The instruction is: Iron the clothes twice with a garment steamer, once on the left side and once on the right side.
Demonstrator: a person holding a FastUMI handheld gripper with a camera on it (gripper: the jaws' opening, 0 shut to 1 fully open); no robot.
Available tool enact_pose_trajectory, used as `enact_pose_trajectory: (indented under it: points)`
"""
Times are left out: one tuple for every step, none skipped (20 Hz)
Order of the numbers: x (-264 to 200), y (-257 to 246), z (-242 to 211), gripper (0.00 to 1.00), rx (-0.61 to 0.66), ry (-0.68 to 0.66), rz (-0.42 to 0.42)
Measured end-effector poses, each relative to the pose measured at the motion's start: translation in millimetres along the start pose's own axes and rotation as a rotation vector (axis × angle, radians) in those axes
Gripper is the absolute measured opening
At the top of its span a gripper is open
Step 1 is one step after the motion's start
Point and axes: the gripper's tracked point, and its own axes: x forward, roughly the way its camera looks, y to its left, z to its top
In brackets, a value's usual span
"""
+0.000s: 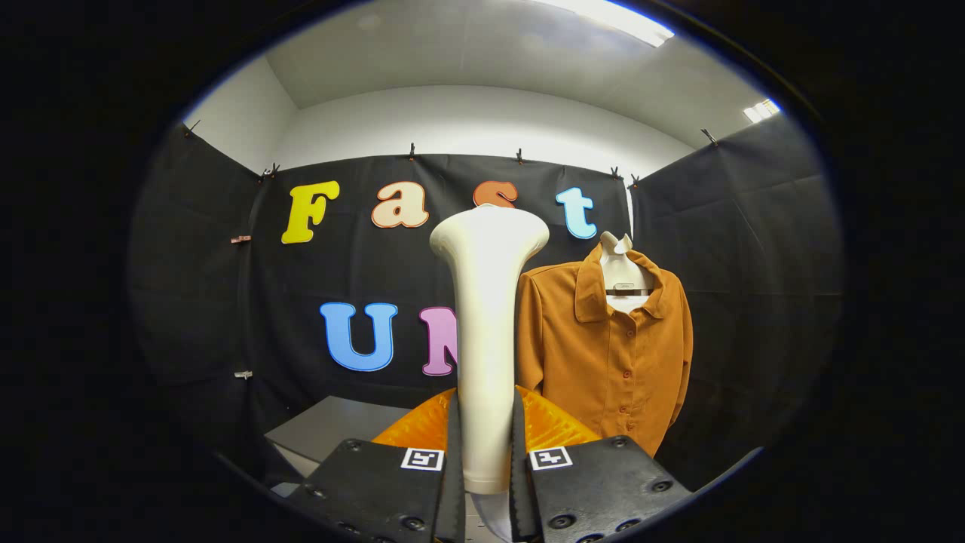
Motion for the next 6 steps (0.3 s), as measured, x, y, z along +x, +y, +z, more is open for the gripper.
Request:
enact_pose_trajectory:
  points:
    - [0.1,-0.2,0.9,0.26,-0.001,-0.002,-0.001]
    - [0.6,-0.2,1.2,0.26,-0.001,-0.002,-0.001]
    - [0.4,-0.3,1.4,0.26,0.000,-0.003,-0.001]
    - [0.2,0.7,0.9,0.27,0.000,-0.002,0.000]
    - [0.8,1.0,0.5,0.26,-0.001,-0.002,0.000]
    - [1.5,1.7,-0.1,0.26,0.000,0.000,0.001]
